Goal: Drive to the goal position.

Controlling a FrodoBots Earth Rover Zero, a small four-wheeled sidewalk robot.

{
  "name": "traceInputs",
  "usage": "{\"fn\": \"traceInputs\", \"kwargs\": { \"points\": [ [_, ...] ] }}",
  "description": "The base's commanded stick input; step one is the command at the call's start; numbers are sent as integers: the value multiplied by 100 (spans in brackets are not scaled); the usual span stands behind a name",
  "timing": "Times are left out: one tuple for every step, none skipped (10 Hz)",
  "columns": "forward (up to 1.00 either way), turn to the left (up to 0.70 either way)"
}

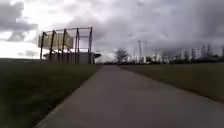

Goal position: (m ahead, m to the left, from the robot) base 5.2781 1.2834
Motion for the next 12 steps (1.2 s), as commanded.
{"fn": "traceInputs", "kwargs": {
  "points": [
    [100,0],
    [100,0],
    [100,0],
    [100,0],
    [100,0],
    [100,0],
    [100,0],
    [100,0],
    [100,0],
    [100,0],
    [100,0],
    [100,0]
  ]
}}
